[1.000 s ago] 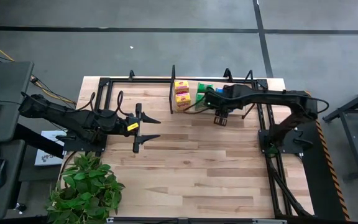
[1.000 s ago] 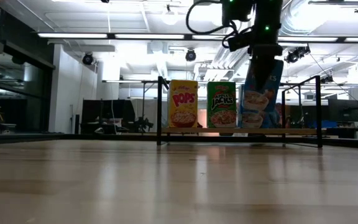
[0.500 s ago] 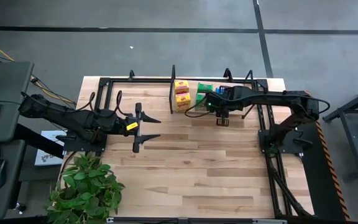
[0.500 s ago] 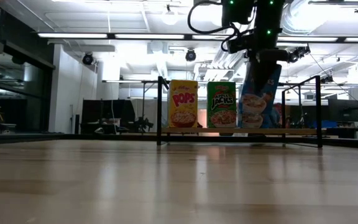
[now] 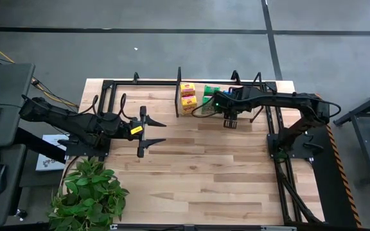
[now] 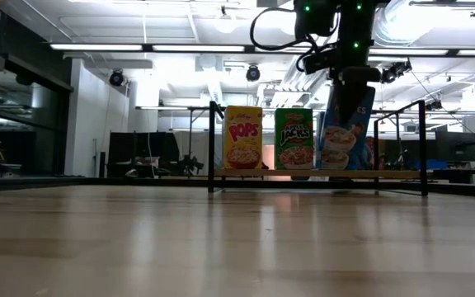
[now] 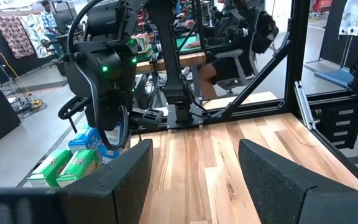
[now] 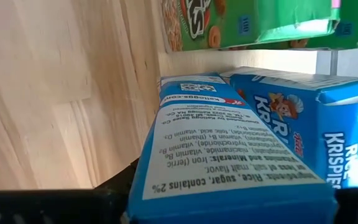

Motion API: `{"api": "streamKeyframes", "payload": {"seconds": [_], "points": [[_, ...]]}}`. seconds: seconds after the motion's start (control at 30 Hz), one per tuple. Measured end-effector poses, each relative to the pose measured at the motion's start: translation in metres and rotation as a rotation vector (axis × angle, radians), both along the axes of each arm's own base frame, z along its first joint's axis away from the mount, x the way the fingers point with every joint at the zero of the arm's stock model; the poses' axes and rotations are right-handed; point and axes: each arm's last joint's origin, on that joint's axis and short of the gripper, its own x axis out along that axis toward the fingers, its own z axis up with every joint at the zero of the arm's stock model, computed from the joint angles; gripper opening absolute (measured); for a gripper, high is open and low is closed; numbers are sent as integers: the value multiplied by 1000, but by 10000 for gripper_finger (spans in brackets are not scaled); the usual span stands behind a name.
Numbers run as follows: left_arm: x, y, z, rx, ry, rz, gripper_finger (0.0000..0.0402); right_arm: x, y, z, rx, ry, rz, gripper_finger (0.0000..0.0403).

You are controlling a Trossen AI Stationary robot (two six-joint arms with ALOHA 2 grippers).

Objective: Stack cereal on shelf
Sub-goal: Put the blue cereal box on the shelf

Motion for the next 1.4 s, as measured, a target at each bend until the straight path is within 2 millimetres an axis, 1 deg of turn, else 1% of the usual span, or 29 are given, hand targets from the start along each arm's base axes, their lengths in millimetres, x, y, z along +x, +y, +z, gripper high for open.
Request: {"api": "streamKeyframes", "payload": {"seconds": [0.23, 0.5, 0.8, 1.03, 1.17, 1.4], "points": [[0, 0, 0, 0, 0, 0, 230, 1, 0, -1, 8, 2, -3, 151], [0, 0, 0, 0, 1, 0, 230, 9, -3, -18, 33, 86, 44, 151], [0, 0, 0, 3, 0, 0, 230, 10, -3, -19, 33, 88, 48, 151], [0, 0, 0, 3, 0, 0, 230, 12, -3, -19, 50, 56, 33, 152], [0, 0, 0, 3, 0, 0, 230, 12, -3, -19, 49, 54, 32, 161], [0, 0, 0, 3, 0, 0, 230, 12, -4, -19, 43, 58, 22, 194]]}}
